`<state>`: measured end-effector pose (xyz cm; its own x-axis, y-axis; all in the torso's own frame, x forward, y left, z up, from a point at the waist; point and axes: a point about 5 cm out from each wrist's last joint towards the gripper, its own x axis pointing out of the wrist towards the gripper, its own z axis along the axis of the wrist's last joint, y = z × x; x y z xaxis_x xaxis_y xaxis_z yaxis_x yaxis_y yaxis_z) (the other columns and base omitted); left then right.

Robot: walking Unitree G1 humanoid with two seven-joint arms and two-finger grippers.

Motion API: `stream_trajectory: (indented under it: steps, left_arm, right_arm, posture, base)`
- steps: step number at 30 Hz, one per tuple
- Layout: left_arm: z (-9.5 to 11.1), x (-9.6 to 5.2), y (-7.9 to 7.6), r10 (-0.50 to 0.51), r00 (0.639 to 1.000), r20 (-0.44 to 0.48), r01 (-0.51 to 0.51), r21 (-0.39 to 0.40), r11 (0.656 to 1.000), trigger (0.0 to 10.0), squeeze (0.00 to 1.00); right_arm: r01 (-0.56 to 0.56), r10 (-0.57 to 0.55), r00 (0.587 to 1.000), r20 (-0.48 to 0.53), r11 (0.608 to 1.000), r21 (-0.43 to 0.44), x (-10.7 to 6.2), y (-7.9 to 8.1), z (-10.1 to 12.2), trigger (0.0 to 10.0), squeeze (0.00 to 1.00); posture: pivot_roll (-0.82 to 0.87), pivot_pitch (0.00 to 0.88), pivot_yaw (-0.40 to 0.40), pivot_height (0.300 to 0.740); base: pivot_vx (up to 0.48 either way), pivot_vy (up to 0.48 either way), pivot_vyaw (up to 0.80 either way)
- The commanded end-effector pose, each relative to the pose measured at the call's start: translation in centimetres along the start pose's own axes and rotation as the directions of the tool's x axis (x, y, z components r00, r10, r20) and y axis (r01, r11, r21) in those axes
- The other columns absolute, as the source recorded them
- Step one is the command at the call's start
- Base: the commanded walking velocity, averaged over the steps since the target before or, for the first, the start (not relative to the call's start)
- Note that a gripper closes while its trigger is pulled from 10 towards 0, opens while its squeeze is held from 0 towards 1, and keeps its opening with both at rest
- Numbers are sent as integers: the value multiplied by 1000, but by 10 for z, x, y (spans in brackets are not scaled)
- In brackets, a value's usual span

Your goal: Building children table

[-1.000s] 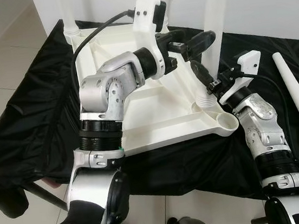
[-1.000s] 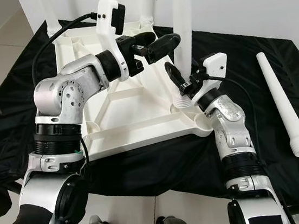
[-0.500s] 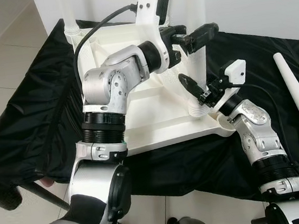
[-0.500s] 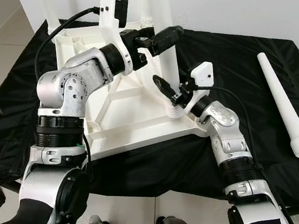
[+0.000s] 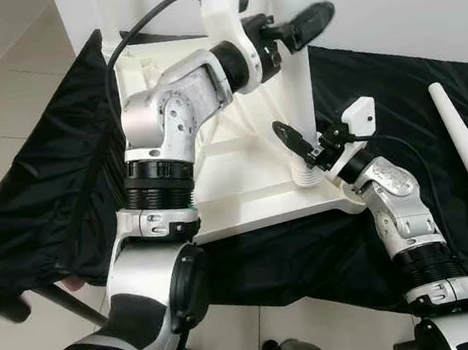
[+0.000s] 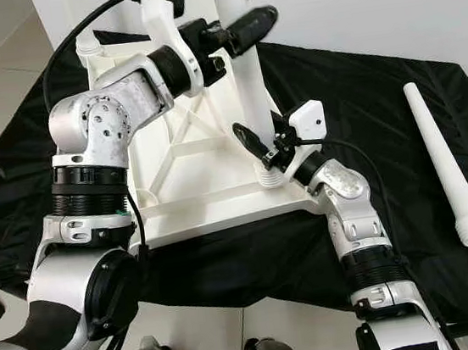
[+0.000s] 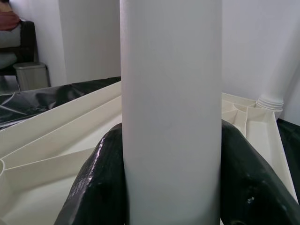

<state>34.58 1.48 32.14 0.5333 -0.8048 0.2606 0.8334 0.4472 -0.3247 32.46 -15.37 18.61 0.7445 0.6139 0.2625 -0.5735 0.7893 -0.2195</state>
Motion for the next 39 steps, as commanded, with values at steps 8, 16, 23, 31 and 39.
stream_trajectory:
  steps: [8,16,23,31,39]
  left_arm:
    - [1,6,-12,-45,999,-1,45,30,999,0,0]
    - [1,7,-16,-49,999,9,49,53,997,0,0]
    - [6,8,-19,-45,999,-1,45,104,994,10000,0]
    - [8,9,-29,-79,997,-12,80,136,988,10000,0]
    - [9,8,-35,-112,993,-40,117,169,979,10000,0]
  right_arm:
    - [10,-10,1000,-5,1000,0,-2,0,0,10000,0]
    - [21,-19,999,-36,999,44,0,-3,0,10000,0]
    - [93,-92,993,-75,996,10,0,-14,1,10000,180]
    - [101,-98,994,-56,993,54,1,-21,10,10000,1000]
    - [65,-64,996,-62,998,20,-2,-30,17,10000,1000]
  posture:
    - [20,0,-75,740]
    - [20,0,-81,740]
    - [22,0,-87,740]
    - [22,0,-90,740]
    - [21,0,-97,740]
  base:
    - [0,0,0]
    - [0,0,0]
    - [0,0,0]
    - [0,0,0]
    - [0,0,0]
